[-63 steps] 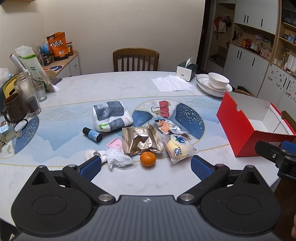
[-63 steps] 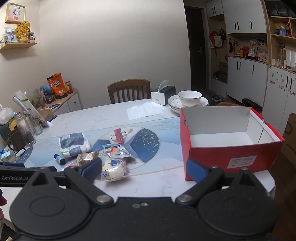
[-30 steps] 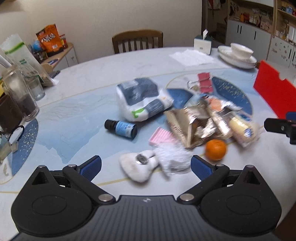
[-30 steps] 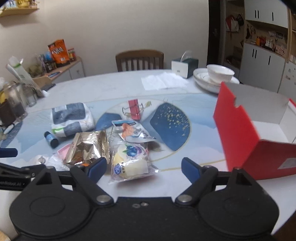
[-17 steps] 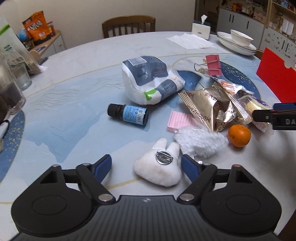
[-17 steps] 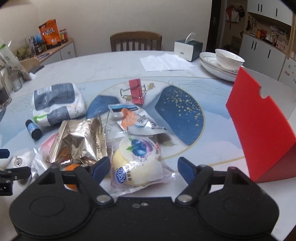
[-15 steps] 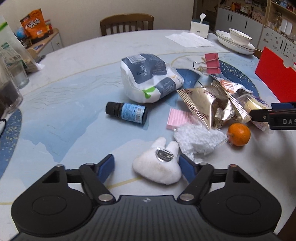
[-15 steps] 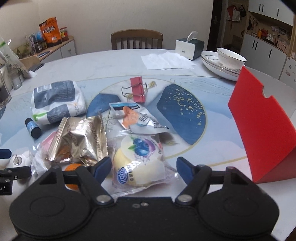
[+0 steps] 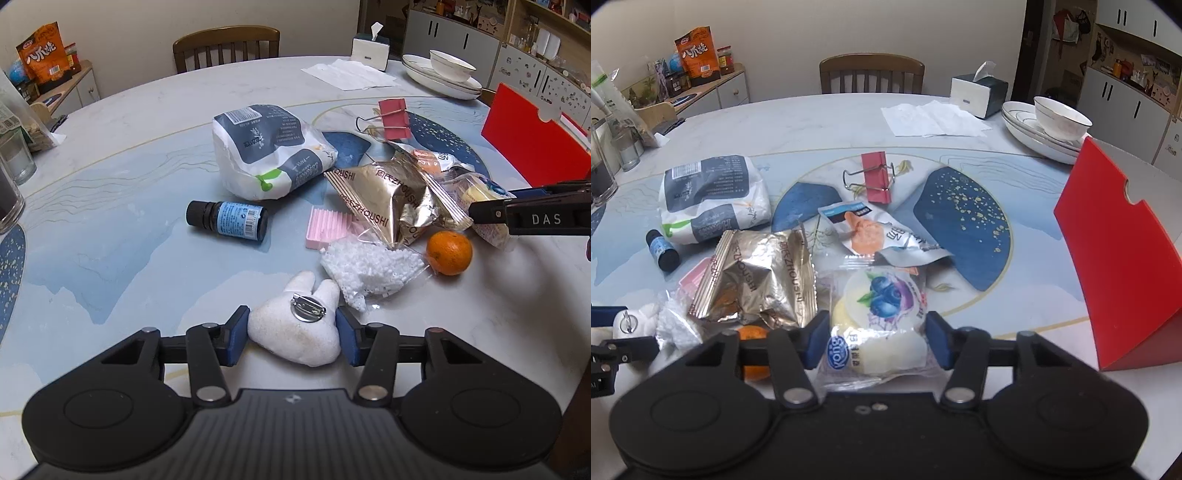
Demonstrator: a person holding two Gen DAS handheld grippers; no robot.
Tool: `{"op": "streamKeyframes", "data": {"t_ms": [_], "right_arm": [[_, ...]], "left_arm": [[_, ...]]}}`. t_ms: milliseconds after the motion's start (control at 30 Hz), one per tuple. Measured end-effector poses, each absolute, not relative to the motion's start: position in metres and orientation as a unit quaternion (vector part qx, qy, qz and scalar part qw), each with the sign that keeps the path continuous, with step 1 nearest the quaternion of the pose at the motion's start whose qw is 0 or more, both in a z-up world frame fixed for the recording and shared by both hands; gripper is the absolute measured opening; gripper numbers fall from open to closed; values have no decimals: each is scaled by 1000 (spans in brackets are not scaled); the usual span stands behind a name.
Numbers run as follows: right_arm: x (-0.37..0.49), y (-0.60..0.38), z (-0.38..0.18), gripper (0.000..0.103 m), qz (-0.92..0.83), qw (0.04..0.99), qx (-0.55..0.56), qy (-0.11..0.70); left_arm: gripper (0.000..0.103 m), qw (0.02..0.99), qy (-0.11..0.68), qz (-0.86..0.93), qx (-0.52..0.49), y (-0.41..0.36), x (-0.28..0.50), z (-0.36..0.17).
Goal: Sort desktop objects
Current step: 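Grasp the white plush bunny with the left tool while the right tool grasps the wrapped bun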
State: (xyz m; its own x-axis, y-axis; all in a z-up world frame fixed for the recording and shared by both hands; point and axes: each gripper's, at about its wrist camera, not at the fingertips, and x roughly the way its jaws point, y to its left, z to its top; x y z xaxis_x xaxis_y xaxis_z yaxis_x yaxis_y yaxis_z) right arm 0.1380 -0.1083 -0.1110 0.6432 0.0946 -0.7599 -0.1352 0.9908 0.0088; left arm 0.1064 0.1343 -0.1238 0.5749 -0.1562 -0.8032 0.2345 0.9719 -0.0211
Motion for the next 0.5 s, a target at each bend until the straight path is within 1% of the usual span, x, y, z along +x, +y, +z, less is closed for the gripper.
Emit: {"op": "streamKeyframes", "data": {"t_ms": [133, 367, 500], "right_arm": [[129, -110, -106, 50, 68, 906, -20, 418], [107, -121, -81, 50, 69, 912, -13, 404], [98, -135, -61, 50, 75, 919, -1, 387]], "left_arm": [[48, 887, 446, -116, 39, 135, 100, -118], [48, 891, 434, -125, 47, 130, 90, -95], [48, 899, 415, -130, 51, 119, 88, -77]]}}
